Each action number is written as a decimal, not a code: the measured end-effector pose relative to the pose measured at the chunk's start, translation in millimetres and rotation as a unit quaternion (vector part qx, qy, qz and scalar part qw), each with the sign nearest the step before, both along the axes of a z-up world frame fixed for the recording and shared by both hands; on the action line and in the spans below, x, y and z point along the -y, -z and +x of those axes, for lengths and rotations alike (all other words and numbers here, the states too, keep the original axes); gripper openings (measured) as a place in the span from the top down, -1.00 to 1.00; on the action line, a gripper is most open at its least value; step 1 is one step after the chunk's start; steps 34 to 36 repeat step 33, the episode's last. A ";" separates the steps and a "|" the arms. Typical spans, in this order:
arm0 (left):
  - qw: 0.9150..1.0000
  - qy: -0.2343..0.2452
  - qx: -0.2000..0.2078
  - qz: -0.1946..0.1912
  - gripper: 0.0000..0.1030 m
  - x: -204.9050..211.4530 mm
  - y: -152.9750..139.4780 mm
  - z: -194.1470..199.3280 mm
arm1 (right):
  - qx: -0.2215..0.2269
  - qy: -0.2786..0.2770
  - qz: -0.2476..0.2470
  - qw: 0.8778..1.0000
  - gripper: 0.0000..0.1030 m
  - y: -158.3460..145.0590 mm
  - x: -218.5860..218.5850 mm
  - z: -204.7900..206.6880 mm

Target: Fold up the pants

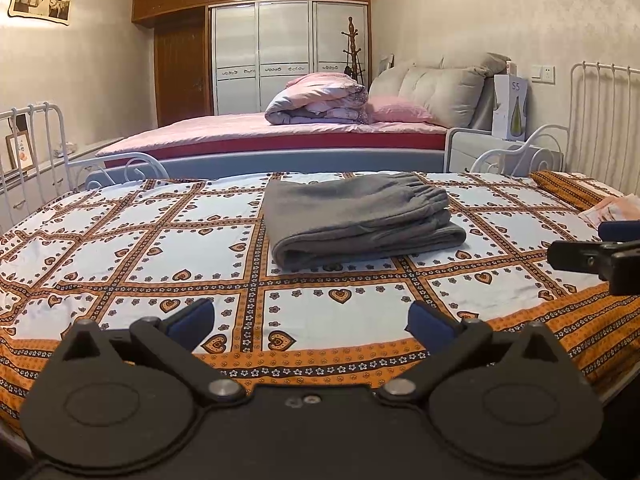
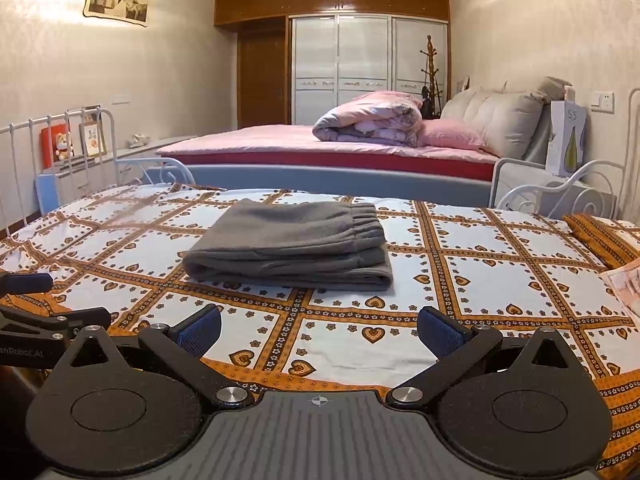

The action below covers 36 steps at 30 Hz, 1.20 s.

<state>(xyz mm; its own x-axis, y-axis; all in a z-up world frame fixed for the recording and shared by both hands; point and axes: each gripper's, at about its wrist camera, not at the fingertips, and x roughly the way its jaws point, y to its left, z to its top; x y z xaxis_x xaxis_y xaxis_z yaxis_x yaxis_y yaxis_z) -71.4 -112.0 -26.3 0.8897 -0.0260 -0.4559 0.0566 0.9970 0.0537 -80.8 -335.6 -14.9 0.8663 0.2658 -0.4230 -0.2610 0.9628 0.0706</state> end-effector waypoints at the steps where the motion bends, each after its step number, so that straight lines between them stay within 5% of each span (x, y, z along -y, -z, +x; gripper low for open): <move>1: 1.000 0.000 0.000 0.000 -0.88 0.0 0.0 -0.1 | 0.000 0.000 -0.001 1.000 -1.00 -0.1 -0.2 0.0; 36: 0.999 0.012 0.036 -0.005 -0.86 -1.7 -7.2 -6.0 | 0.002 0.002 -0.003 1.000 -1.00 -1.1 0.9 -0.1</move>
